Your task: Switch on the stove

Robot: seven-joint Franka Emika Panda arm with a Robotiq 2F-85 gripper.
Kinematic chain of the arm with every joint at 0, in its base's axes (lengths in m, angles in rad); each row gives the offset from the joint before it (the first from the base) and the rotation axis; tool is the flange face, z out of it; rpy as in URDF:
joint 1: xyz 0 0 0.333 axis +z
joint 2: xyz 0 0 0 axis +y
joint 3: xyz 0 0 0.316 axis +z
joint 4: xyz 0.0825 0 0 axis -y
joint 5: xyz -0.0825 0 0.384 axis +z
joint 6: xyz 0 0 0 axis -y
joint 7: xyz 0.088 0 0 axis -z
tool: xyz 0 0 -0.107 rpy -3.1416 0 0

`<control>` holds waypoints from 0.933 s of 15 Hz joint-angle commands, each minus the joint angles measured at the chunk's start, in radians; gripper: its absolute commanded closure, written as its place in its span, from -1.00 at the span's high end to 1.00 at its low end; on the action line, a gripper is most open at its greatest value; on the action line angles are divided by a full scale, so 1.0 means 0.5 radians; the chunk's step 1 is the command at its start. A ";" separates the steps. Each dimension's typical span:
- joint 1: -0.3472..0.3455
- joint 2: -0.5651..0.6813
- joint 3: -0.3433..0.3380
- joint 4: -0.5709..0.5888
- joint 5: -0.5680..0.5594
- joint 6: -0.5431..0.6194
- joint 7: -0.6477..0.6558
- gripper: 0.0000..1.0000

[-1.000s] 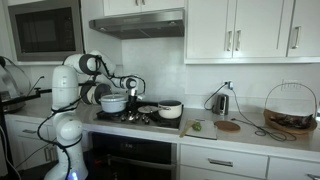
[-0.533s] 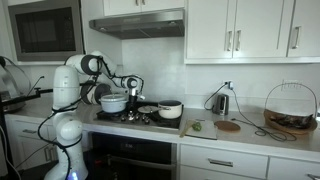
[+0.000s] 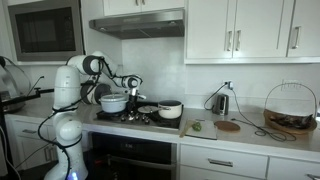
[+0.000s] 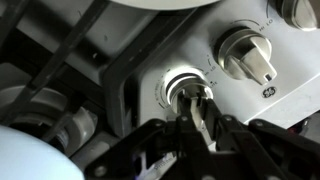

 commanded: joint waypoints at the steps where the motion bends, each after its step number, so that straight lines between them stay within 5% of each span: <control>1: -0.368 0.206 0.448 0.131 -0.373 -0.134 0.009 -0.90; 4: -0.772 0.372 0.952 0.202 -0.754 -0.227 0.011 -0.90; 5: -0.898 0.423 1.116 0.217 -0.881 -0.286 0.010 -0.10; 6: -1.002 0.462 1.266 0.212 -0.994 -0.335 0.011 -0.09; 10: -1.385 0.690 1.798 0.158 -1.549 -0.495 0.012 0.49; 14: -1.684 1.079 2.156 0.173 -2.195 -0.833 0.011 1.00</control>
